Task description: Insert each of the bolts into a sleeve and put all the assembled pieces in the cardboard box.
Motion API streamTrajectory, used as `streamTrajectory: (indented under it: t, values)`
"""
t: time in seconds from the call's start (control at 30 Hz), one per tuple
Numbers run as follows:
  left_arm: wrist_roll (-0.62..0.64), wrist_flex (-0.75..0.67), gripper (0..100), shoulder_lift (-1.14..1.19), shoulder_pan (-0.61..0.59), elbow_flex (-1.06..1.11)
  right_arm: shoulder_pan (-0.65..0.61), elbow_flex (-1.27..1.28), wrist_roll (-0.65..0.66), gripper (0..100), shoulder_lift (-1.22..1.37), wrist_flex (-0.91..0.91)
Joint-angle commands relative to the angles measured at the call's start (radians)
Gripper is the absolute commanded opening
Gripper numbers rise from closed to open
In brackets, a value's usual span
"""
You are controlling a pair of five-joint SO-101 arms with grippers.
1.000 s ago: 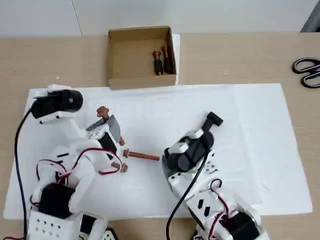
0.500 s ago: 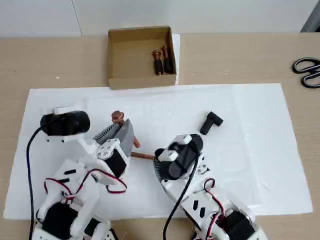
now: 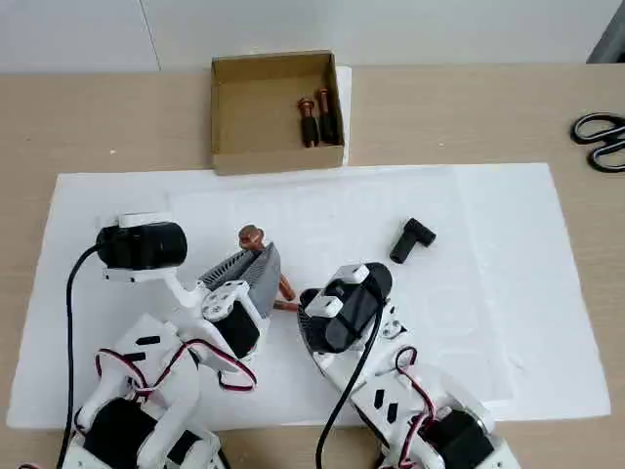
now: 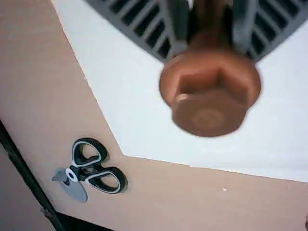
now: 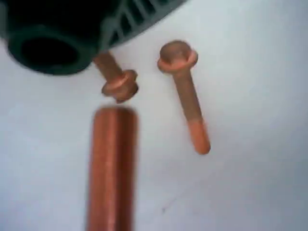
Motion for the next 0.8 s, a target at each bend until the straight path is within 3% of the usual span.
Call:
streamTrajectory:
  t: [0.0,0.23,0.63,0.77]
  values:
    - [0.006,-0.029,1,-0.012,0.005,-0.002,-0.019,-0.003,0.014,0.2,0.002,-0.067]
    - [0.006,-0.031,1,-0.012,0.005,0.031,-0.093,0.021,0.015,0.2,0.001,-0.07]
    - [0.005,-0.025,1,-0.011,0.006,0.035,-0.093,-0.015,0.015,0.2,0.001,-0.071]
    - [-0.014,0.021,1,-0.011,0.072,0.035,-0.093,-0.018,0.017,0.2,0.001,-0.079]
